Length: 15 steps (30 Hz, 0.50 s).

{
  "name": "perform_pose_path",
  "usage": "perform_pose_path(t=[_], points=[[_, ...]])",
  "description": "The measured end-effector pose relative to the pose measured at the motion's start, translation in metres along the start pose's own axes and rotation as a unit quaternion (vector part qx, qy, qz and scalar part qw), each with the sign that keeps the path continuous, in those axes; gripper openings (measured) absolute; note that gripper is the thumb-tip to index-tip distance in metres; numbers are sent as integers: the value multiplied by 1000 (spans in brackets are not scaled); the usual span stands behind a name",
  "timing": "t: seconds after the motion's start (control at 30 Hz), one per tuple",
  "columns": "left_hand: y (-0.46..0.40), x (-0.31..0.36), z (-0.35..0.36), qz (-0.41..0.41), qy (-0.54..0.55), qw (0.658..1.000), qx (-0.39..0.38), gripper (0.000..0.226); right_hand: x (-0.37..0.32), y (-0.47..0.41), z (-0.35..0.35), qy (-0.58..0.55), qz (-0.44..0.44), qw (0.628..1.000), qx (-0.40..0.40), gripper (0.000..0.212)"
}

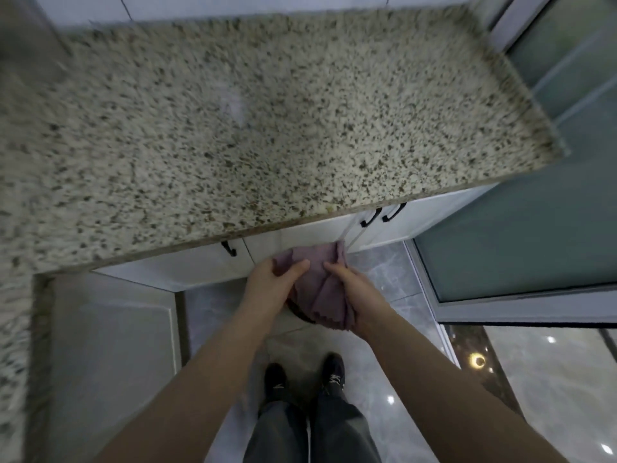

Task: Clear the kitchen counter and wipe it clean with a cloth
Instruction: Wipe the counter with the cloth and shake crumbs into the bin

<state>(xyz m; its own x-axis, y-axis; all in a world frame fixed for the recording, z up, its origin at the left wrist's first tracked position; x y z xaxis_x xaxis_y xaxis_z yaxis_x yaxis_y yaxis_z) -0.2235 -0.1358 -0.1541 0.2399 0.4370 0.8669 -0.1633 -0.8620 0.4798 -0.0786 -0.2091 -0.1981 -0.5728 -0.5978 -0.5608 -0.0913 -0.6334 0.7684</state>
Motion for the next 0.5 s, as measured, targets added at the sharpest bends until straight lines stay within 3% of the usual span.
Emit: perform_pose_path(t=[0.07, 0.17, 0.27, 0.33, 0.43, 0.5], points=[[19, 44, -21, 99, -115, 988, 20, 17, -17, 23, 11, 9, -6, 999, 34, 23], [45, 96, -45, 207, -233, 948, 66, 30, -40, 55, 40, -8, -14, 1000, -15, 22], [62, 136, -62, 265, -234, 931, 91, 35, -68, 88, 59, -49, -22, 995, -82, 34], [67, 154, -70, 262, -188, 942, 92, 35, -84, 108, 62, -136, -32, 981, -133, 38], [69, 175, -59, 231, -100, 968, 15, 40, -90, 128, 62, -227, -44, 959, -162, 46], [70, 184, -44, 227, -109, 967, -38, 33, -84, 133, 71, -229, -42, 958, -168, 52]])
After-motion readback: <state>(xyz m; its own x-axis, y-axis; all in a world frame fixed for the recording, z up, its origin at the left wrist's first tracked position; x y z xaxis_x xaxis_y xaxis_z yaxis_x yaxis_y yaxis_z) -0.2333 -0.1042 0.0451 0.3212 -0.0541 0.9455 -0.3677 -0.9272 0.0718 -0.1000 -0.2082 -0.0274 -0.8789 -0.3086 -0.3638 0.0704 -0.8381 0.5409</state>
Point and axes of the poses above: each hand's wrist, its own y-axis away from the middle knuckle, its own z-axis out of the palm, x = y × z, the point moved 10 cm from there along -y, towards the middle knuckle, and after that the axes turned 1 degree about z, right-handed, at the moved point
